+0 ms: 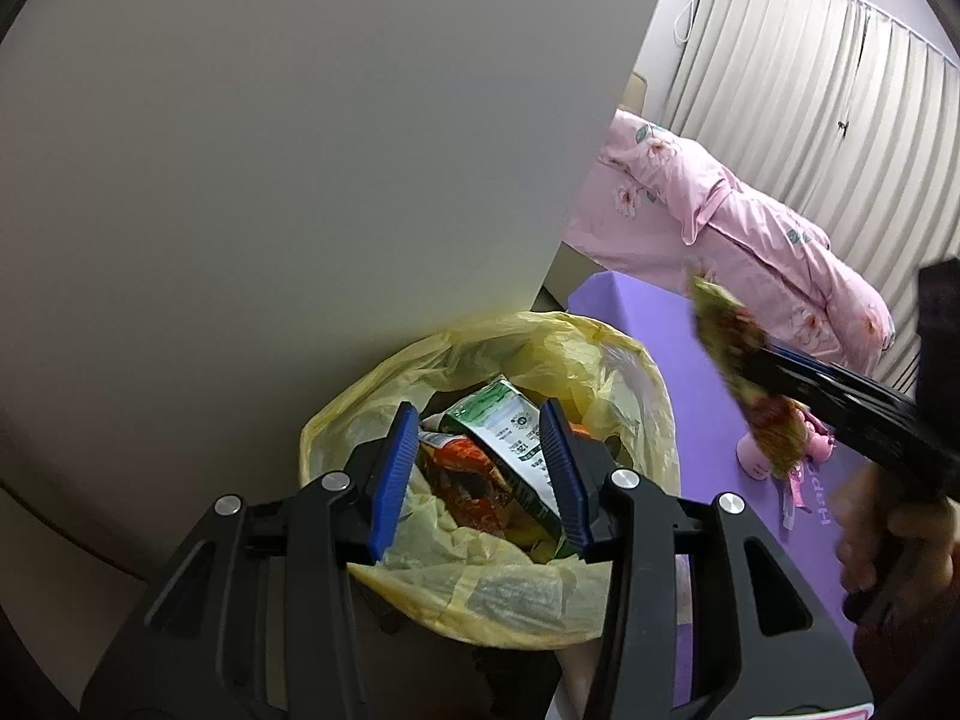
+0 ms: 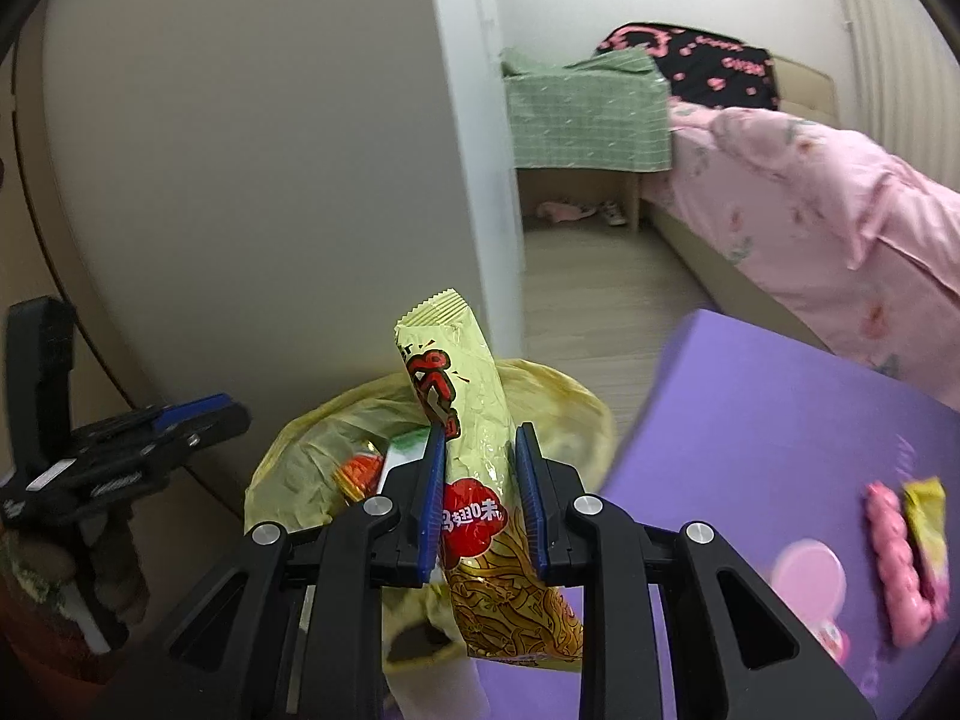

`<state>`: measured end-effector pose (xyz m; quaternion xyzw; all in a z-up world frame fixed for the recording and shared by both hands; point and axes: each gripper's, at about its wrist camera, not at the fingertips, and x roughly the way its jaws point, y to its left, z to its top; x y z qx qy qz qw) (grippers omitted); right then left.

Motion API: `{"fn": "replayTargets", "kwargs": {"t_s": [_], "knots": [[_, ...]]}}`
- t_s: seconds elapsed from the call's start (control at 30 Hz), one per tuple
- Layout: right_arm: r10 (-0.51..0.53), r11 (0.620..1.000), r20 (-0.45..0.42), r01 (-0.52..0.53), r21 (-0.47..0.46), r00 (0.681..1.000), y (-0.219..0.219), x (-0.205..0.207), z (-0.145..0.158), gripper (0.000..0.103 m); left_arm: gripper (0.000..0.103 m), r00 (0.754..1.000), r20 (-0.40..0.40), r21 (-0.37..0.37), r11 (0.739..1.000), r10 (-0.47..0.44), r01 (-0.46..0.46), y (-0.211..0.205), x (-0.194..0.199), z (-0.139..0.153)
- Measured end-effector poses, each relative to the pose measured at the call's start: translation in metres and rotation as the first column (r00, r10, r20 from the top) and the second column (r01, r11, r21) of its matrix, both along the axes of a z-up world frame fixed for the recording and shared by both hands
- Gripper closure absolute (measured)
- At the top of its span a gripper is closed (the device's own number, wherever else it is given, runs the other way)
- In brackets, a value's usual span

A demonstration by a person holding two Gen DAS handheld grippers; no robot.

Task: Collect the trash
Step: 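Lower the yellow-green chips bag into the trash bag and open the right tool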

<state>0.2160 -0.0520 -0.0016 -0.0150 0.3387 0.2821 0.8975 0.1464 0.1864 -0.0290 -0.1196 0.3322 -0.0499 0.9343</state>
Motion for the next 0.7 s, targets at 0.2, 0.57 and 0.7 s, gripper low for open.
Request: {"fn": "replayTargets", "kwargs": {"t_s": [0.2,0.57,0.7], "knots": [[0.048,0.999,-0.074,-0.047,0.008,0.996,0.026,0.032,-0.018,0.080,0.062,1.000,0.012,-0.013,1.000,0.011,-0.011,0.010,-0.007,-0.002],[0.068,0.997,-0.145,-0.061,0.053,0.987,0.044,0.049,-0.034,0.058,0.062,1.000,0.003,-0.028,0.999,0.019,-0.019,0.017,-0.005,-0.009],[0.059,0.998,-0.118,-0.056,0.036,0.991,0.039,0.043,-0.027,0.058,0.062,1.000,0.004,-0.025,1.000,0.012,-0.011,0.013,-0.006,-0.007]]}}
